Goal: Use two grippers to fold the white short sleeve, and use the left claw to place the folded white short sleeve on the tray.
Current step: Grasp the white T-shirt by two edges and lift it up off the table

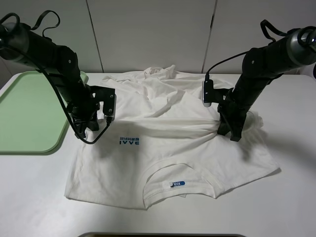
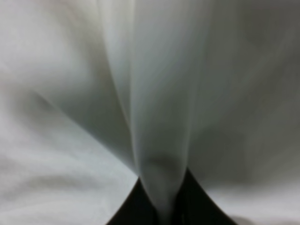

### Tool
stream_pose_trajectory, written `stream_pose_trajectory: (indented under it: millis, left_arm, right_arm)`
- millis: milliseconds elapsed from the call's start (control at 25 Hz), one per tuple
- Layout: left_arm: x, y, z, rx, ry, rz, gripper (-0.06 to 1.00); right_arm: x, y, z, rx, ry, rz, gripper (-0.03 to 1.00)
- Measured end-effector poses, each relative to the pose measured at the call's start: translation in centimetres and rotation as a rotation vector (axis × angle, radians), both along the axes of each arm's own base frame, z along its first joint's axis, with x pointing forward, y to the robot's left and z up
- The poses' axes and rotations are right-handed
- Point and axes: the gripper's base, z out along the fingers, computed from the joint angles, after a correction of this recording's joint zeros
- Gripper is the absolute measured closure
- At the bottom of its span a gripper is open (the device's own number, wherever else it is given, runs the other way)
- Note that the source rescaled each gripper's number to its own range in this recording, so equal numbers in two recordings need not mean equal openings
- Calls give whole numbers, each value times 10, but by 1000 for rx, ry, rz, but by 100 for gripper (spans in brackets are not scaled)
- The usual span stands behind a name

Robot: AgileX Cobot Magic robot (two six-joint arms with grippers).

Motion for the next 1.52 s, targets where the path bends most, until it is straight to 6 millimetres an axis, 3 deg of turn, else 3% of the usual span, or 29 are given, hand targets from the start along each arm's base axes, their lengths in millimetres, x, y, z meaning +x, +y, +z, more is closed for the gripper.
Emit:
stream_pose_trajectory:
  millis: [240,680,800,1000,1040,1080,1120,1520]
  left_arm:
    - [0,0,13,-12,-32,1,94]
    - [-5,2,82,-64,-200,-6,94]
    - [-9,4,100,-80,-239,-3,94]
    - [-21,8,132,-101,-286,-2,94]
    - [-24,8,139,-106,-301,-3,94]
    - [-24,8,139,-106,-301,-3,94]
    - [-26,9,146,-113,-319,-3,94]
    - [-59,20,207,-168,-447,-2,94]
  right_arm:
    - [3,0,13,6,-61,3,93]
    - [1,-1,72,52,-206,-44,93]
    - [-5,-2,103,73,-275,-49,93]
    - [-12,-3,125,86,-318,-47,93]
    - [-15,-4,133,92,-339,-46,93]
    - [-26,-7,161,99,-401,-38,93]
    - [-29,-8,169,100,-424,-35,93]
    - [-56,-14,221,120,-503,-32,93]
